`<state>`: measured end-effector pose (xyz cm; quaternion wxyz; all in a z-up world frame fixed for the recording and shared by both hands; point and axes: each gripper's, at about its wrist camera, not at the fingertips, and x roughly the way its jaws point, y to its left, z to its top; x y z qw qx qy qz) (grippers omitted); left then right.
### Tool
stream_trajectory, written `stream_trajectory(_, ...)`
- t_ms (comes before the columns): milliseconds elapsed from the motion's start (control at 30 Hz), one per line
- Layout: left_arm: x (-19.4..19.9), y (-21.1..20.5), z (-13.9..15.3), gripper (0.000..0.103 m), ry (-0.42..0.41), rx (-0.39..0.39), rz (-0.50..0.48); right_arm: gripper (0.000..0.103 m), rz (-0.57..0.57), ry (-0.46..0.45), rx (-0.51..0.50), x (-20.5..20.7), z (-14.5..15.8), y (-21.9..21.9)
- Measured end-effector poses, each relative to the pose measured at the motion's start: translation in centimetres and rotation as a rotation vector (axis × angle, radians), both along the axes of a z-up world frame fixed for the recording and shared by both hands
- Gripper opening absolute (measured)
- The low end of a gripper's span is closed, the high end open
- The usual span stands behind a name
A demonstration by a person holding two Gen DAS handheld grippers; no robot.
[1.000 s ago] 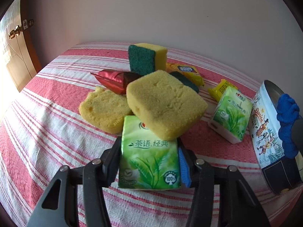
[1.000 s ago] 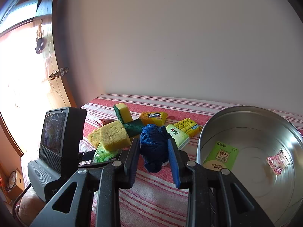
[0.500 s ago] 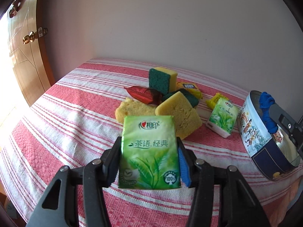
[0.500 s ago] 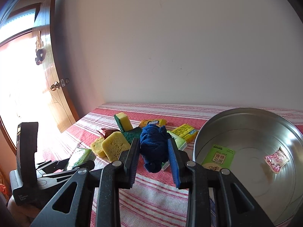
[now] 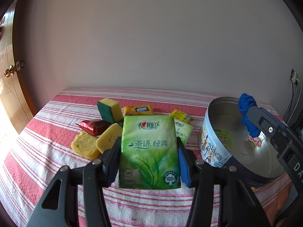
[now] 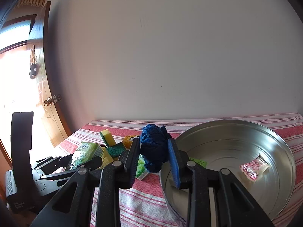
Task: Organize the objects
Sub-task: 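Carry the blue cloth and tissue pack with both tools over the tin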
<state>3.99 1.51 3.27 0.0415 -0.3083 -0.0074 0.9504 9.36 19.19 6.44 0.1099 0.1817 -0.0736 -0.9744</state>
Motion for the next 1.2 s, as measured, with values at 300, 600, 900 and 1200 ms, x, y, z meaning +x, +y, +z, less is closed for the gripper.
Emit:
stream_trajectory(300,-1.3,4.2,0.0,0.053,0.015,-0.001,-0.083,0.033,-0.108,-0.034,0.0,-0.9,-0.5,3.9)
stream_trajectory(600,-2.3,7.2,0.2,0.052,0.024,-0.011,-0.135,0.033,-0.175,-0.037,0.038,-0.6,-0.7,6.2)
stream_trajectory(900,-3.2,11.4,-0.4,0.053,0.022,-0.028,-0.185,0.033,-0.31,-0.068,0.111,-1.3,-1.2,9.6)
stream_trajectory(1200,-4.4,14.6,-1.5,0.052,0.006,-0.035,-0.225,0.033,-0.379,-0.115,0.137,-2.6,-1.8,11.2)
